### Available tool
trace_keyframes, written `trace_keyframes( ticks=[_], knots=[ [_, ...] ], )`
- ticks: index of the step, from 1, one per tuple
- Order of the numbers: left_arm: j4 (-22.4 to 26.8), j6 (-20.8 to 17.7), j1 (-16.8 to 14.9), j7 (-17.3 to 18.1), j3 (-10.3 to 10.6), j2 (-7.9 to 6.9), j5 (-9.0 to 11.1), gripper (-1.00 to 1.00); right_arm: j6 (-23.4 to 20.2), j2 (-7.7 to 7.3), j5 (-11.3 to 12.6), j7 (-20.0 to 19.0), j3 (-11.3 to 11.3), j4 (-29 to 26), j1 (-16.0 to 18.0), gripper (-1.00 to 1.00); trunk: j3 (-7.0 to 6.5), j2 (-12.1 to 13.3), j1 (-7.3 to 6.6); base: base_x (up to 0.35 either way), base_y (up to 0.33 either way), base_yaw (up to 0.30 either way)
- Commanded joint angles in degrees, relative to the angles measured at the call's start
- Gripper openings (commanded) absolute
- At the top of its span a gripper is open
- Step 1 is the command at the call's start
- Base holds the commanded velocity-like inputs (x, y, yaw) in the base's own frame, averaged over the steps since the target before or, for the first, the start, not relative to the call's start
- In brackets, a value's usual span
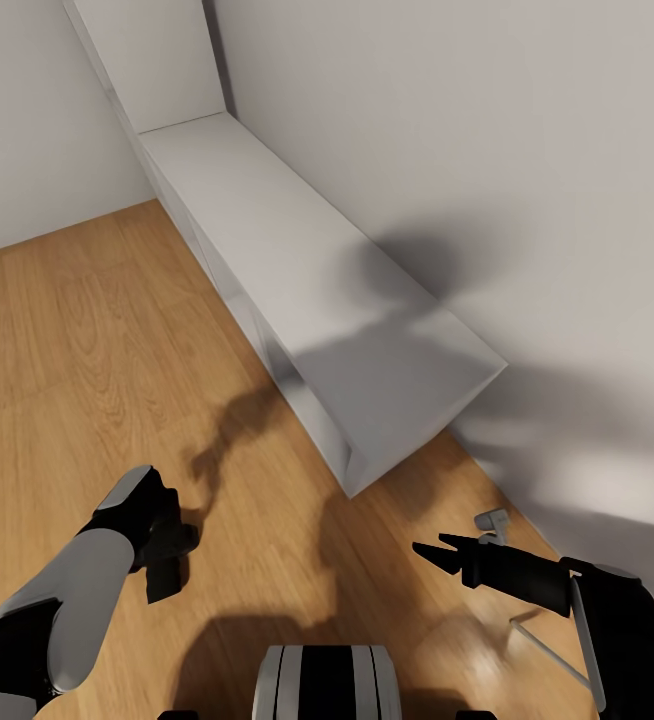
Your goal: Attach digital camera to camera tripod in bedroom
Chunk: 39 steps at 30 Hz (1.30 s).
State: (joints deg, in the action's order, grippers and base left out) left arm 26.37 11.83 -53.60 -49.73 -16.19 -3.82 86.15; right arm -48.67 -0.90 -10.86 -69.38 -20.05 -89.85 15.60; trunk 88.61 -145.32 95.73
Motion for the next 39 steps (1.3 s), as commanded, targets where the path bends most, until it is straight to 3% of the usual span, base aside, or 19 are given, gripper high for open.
trace_keyframes(
  ticks=[1, 17, 39],
  knots=[
    [0.03, 0.43, -0.01, -0.03, -0.06, 0.02, 0.61, 1.0, -0.37, 0.02, -0.56, -0.58, -0.11, -0.06, 0.05, 1.0, 0.03, -0.01, -0.01, 0.0, 0.0, 0.0],
    [-0.37, 5.26, -0.01, -0.01, -0.01, 0.27, 0.65, 1.0, -0.37, 0.02, -0.56, -0.58, -0.17, -0.06, 0.05, 1.0, 0.03, -0.01, -0.01, 0.0, 0.0, 0.0],
    [0.68, 5.49, -0.01, -0.3, 0.29, 0.29, 0.21, 1.0, -0.41, 0.02, -0.56, -0.58, -0.17, -0.06, 0.05, 1.0, 0.03, -0.01, -0.01, 0.0, 0.0, 0.0]
  ],
)
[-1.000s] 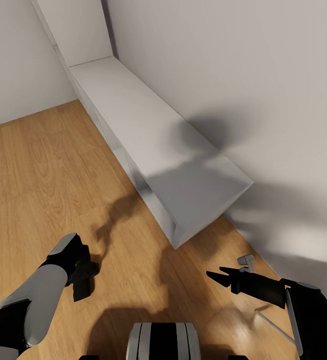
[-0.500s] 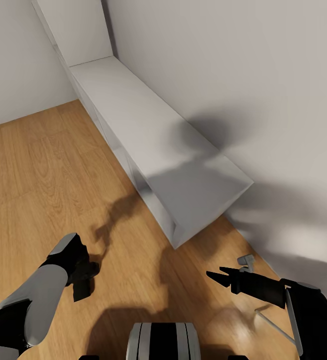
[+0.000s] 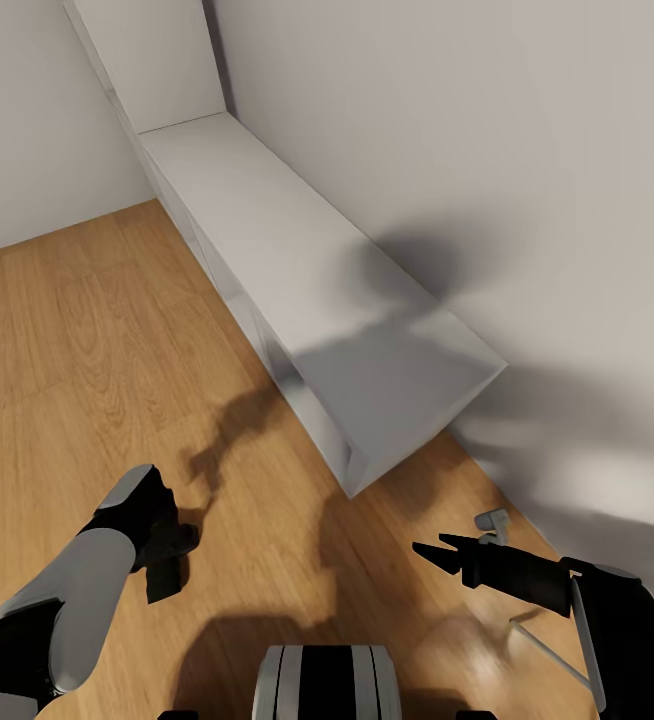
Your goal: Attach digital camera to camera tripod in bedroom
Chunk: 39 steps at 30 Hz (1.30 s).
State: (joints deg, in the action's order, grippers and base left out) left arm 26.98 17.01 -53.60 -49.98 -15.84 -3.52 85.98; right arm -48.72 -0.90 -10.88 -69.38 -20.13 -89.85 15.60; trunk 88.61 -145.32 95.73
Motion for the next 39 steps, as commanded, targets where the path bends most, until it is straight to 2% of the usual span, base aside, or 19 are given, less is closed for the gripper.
trace_keyframes(
  ticks=[1, 24, 39],
  knots=[
    [0.07, 0.3, -0.01, -0.05, -0.04, 0.0, 0.36, 1.0, -0.38, 0.02, -0.55, -0.58, -0.09, -0.06, 0.05, 1.0, 0.03, -0.01, -0.01, 0.0, 0.0, 0.0],
    [0.17, 0.36, -0.01, 0.02, -0.17, 0.07, 0.19, 1.0, -0.39, 0.02, -0.55, -0.58, -0.09, -0.06, 0.05, 1.0, 0.03, -0.01, -0.01, 0.0, 0.0, 0.0],
    [0.18, 0.39, -0.01, 0.04, 0.02, 0.1, 0.06, 1.0, -0.39, 0.02, -0.55, -0.58, -0.09, -0.06, 0.05, 1.0, 3.36, -0.21, 0.38, 0.0, 0.0, 0.0]
  ],
)
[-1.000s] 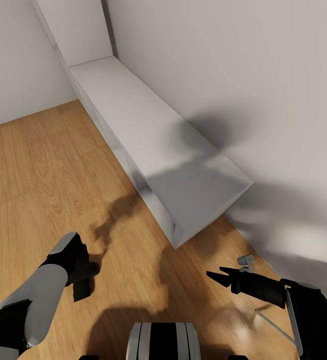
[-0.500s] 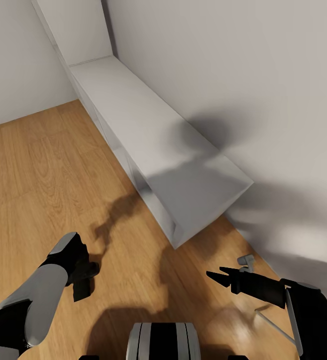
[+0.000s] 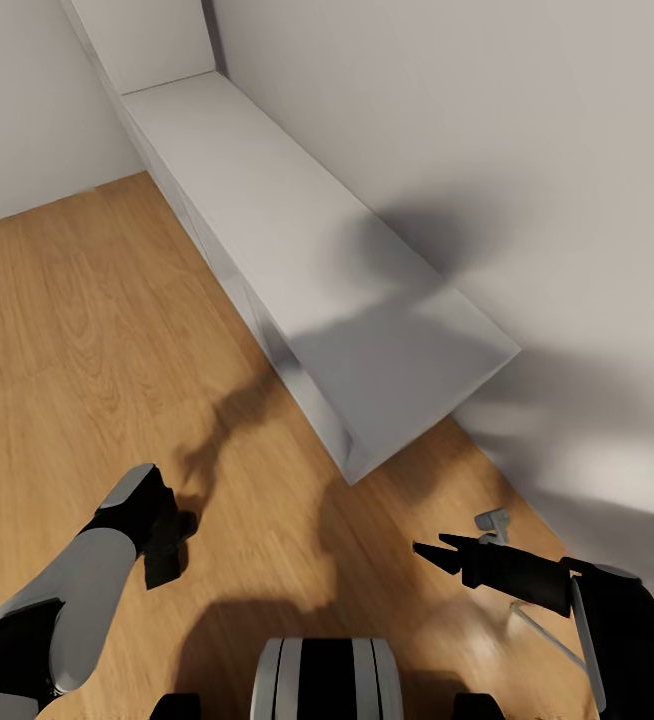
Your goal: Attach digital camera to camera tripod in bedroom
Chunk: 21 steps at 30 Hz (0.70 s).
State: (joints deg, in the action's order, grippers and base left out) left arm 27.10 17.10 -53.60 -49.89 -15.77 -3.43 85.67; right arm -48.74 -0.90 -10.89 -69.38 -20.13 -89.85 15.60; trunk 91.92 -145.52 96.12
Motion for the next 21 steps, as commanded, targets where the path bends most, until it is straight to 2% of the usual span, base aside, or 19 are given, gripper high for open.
trace_keyframes(
  ticks=[1, 7, 21],
  knots=[
    [0.06, 0.3, -0.01, -0.05, -0.06, 0.0, 0.37, 1.0, -0.38, 0.02, -0.54, -0.58, -0.09, -0.06, 0.05, 1.0, 0.26, -0.03, 0.01, 0.0, 0.0, 0.0],
    [0.03, 0.3, -0.01, -0.07, -0.12, 0.02, 0.37, 1.0, -0.35, 0.02, -0.54, -0.58, -0.09, -0.06, 0.05, 1.0, 1.59, -0.11, 0.17, 0.0, 0.0, 0.0],
    [-0.29, 0.3, -0.01, -0.12, -0.39, 0.06, 0.61, 1.0, -0.37, -0.03, -0.53, -0.58, -0.13, -0.06, 0.05, 1.0, 1.59, -0.11, 0.17, 0.0, 0.0, 0.0]
  ],
)
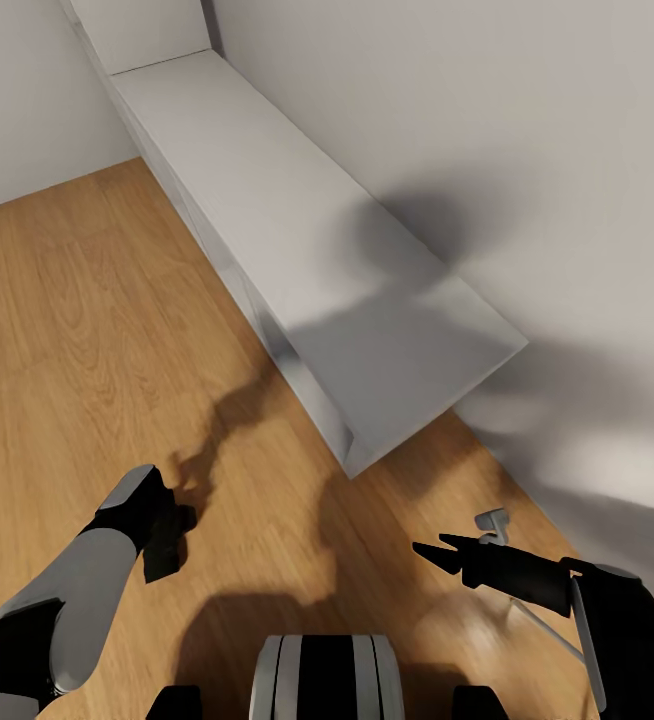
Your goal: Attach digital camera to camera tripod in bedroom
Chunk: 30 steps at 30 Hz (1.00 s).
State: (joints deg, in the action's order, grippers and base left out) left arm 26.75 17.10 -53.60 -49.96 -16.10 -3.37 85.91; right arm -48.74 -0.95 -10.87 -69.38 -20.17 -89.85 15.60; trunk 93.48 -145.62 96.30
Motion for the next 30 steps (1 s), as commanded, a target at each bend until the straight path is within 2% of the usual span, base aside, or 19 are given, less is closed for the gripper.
trace_keyframes(
  ticks=[1, 17, 30],
  knots=[
    [0.02, 0.3, -0.01, -0.05, -0.06, -0.01, 0.39, 1.0, -0.37, 0.01, -0.55, -0.58, -0.08, -0.06, 0.05, 1.0, 0.03, -0.01, -0.01, 0.0, 0.0, 0.0],
    [-0.17, 0.12, -0.01, 0.24, 0.16, 0.18, 0.3, 1.0, -0.46, -0.02, -0.54, -0.58, -0.1, -0.06, 0.05, 1.0, 0.03, -0.01, -0.01, 0.0, 0.0, 0.0],
    [-0.24, -0.07, -0.01, 2.16, 0.27, 0.21, 0.31, 1.0, -0.47, -0.02, -0.55, -0.58, -0.09, -0.06, 0.05, 1.0, 0.03, -0.01, -0.01, 0.0, 0.0, 0.0]
  ],
)
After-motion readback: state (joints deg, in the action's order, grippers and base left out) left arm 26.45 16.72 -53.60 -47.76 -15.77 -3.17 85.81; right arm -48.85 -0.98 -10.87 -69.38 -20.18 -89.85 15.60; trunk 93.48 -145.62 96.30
